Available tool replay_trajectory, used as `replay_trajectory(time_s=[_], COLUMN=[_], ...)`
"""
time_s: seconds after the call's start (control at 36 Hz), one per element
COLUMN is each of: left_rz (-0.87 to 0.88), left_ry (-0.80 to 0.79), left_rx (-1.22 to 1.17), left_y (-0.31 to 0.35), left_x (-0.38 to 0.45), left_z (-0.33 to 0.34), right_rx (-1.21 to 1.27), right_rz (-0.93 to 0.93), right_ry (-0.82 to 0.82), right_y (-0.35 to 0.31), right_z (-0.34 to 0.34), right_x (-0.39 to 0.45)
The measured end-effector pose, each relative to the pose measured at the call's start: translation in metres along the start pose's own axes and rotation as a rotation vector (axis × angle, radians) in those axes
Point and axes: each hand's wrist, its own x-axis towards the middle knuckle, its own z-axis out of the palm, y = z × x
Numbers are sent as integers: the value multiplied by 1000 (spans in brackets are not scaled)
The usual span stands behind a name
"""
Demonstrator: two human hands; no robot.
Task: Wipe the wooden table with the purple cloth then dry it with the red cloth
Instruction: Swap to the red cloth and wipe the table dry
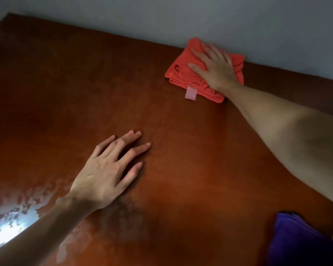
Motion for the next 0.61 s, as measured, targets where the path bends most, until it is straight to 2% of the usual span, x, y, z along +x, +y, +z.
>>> replay_trajectory(time_s=[0.14, 0.25, 0.39, 0.47, 0.61], left_rz=[13, -18, -59, -73, -47], left_ry=[36, 118, 282, 299, 198], left_rx=[-14, -98, -221, -221, -69], left_y=[0, 0, -2, -12, -54], left_x=[1, 0, -9, -19, -44], left_z=[1, 1, -8, -16, -39], right_rx=[-6, 0, -17, -35, -4], right_rz=[169, 164, 156, 100, -87], right_ry=[27, 12, 74, 87, 33], right_y=[-30, -68, -136, -179, -252], right_z=[9, 12, 24, 35, 43], right_x=[-41, -105, -200, -267, -366])
